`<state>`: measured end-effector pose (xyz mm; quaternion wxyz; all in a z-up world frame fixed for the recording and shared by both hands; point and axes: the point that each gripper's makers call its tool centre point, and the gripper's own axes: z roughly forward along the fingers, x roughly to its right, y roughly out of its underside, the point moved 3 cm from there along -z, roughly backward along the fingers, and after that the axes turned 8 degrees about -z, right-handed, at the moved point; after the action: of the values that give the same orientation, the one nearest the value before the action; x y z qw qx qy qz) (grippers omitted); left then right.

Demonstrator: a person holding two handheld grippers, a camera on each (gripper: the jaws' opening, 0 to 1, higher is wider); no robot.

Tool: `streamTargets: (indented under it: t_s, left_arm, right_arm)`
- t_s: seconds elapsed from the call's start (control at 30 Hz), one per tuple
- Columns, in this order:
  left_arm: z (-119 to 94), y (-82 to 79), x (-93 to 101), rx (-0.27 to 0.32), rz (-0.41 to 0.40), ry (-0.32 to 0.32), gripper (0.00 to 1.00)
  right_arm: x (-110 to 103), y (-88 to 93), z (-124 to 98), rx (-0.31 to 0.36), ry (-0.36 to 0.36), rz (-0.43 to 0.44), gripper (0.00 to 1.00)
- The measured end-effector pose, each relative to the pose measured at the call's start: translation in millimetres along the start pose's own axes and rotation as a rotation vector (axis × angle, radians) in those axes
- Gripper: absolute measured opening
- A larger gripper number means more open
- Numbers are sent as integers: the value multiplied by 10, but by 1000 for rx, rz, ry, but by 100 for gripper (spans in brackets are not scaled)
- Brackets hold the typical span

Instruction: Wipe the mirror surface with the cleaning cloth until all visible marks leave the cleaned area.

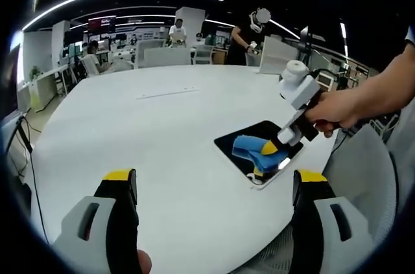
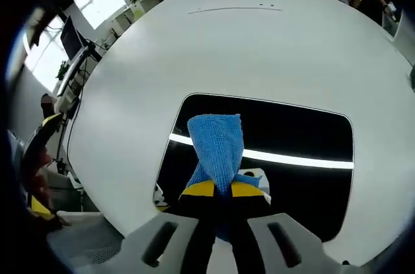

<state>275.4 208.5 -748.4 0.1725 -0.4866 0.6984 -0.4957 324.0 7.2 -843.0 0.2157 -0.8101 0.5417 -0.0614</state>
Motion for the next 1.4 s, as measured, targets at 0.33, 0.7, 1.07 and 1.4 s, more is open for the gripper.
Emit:
streamTargets:
  t_s: [0.33,0.7,1.07,1.4]
  left_arm:
    - [34,27,22,-12,9,1,99]
    - [14,78,39,-11,2,-2,99]
    - [29,103,84,-8,-1,0,99]
    - [89,162,187,-32,32,13,99]
  right_arm:
    - [-19,115,-41,14,-11,5,0]
    - [-116,286,-106,5,-29,0,0]
    - [-191,399,-158,-6,-45,-8,0]
    - [-165,379,-149,-23,-78,-7,0]
